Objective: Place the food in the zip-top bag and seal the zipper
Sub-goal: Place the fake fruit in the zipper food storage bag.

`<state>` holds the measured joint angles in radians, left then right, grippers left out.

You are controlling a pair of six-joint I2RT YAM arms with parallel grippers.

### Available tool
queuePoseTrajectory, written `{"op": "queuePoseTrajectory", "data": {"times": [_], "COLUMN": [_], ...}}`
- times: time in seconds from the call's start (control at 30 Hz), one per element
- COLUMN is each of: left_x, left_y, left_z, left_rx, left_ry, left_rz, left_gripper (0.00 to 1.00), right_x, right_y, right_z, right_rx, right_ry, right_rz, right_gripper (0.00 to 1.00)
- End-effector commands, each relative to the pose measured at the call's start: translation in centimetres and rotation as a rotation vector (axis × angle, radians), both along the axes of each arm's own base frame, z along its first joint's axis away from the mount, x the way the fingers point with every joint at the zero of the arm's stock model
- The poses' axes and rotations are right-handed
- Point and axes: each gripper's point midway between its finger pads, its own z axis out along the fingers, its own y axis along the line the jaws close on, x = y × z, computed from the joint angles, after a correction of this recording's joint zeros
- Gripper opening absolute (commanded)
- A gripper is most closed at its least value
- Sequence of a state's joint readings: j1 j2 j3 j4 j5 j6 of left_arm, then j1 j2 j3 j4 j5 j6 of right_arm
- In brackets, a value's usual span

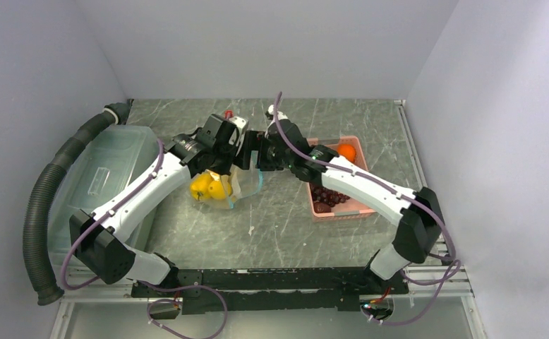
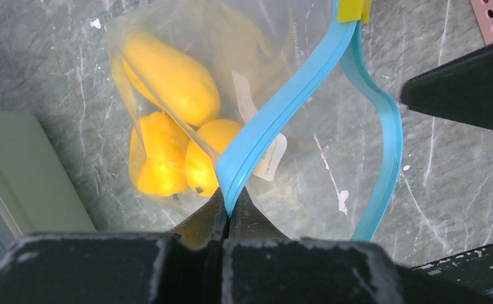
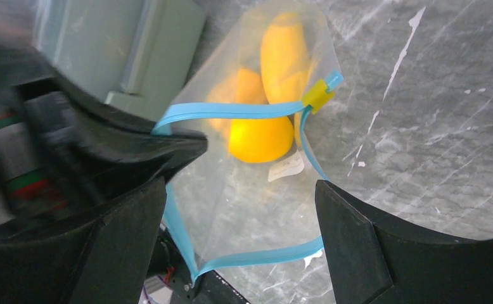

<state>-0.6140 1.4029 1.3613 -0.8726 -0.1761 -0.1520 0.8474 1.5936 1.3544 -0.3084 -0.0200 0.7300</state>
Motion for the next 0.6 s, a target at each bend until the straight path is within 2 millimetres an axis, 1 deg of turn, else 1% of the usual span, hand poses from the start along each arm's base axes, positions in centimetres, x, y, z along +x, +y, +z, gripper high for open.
{"op": "queuePoseTrajectory", "data": {"times": [0.0, 0.2, 0.4, 0.57], "left_x": [-0.1, -0.1, -0.1, -0.1], "left_y": [-0.3, -0.4, -0.4, -0.5], "left_z": [1.0, 1.0, 0.9, 0.7], "left_rx": [-0.032, -0.034, -0.035, -0.033], "left_ry": [-0.029, -0.028, -0.026, -0.017], "left_rz": [-0.012, -0.014, -0.016, -0.019], "left_gripper": [0.00, 0.00, 0.00, 0.00], "right_x": [0.0, -0.5, -0.3, 0.3], "right_y": [-1.9, -5.1, -9.7, -14.0], "right_z": [4.5, 4.8, 5.7, 5.7], "right_rx": [0.032, -0.040, -0.148, -0.282], "right_ry": [-0.119, -0.160, -0.233, -0.281], "right_rz": [-0.048, -0.104, -0.214, -0.314], "right_gripper": [0.91, 0.91, 0.94, 0.96]}}
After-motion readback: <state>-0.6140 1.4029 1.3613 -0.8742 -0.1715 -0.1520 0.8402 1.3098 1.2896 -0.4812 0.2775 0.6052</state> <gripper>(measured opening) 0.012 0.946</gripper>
